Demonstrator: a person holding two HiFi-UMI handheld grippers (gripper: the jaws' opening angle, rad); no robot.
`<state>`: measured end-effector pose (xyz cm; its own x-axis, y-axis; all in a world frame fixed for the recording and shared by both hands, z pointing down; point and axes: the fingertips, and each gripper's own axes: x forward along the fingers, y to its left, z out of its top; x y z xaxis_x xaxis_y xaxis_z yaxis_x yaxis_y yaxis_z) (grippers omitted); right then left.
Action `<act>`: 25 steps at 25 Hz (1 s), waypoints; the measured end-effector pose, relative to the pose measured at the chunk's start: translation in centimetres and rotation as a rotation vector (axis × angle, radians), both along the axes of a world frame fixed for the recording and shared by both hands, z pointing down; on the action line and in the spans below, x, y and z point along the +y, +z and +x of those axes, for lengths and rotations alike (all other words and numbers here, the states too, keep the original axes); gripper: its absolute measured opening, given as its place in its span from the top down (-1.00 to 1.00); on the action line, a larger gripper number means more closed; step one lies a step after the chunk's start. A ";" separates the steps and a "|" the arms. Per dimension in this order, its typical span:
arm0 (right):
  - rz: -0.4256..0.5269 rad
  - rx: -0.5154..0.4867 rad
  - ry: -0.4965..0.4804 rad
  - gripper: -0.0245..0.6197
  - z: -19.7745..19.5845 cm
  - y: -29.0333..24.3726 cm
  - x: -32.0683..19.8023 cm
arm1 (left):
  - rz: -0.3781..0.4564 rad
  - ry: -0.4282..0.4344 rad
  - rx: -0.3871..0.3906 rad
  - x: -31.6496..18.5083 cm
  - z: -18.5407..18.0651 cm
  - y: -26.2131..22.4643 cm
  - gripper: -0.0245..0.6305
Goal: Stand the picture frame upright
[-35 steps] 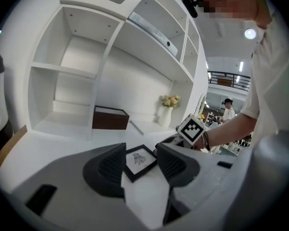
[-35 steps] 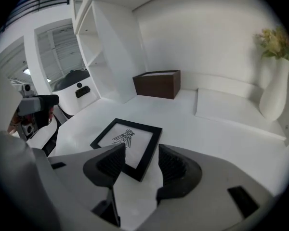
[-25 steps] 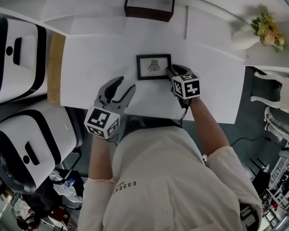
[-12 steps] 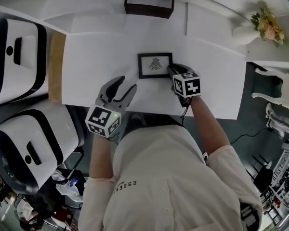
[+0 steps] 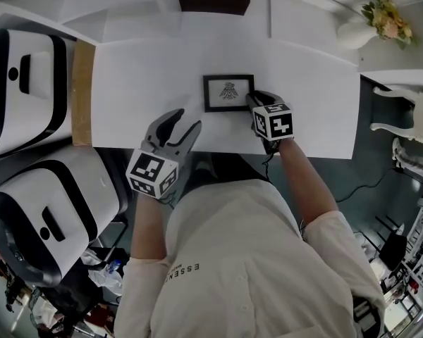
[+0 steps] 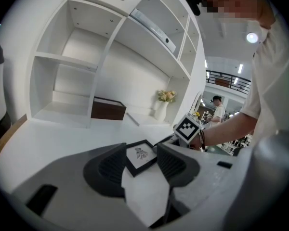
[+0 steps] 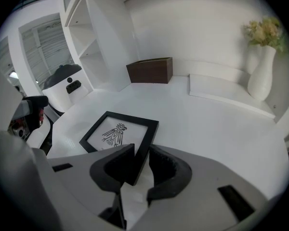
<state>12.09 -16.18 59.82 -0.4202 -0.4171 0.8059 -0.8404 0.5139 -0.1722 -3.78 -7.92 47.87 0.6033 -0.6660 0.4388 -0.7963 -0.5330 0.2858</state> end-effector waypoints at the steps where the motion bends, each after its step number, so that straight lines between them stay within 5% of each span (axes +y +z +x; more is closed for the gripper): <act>1: 0.000 0.003 0.003 0.60 0.0 0.0 0.4 | -0.002 0.005 -0.001 0.3 0.0 0.1 0.36; 25: -0.005 0.026 0.055 0.60 0.2 0.0 10.9 | -0.074 0.085 -0.010 9.4 -0.6 2.7 0.36</act>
<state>12.27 -5.31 59.83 -0.3755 -0.4352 0.8183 -0.8715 0.4663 -0.1519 -4.39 1.43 50.56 0.6515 -0.5783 0.4910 -0.7522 -0.5766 0.3189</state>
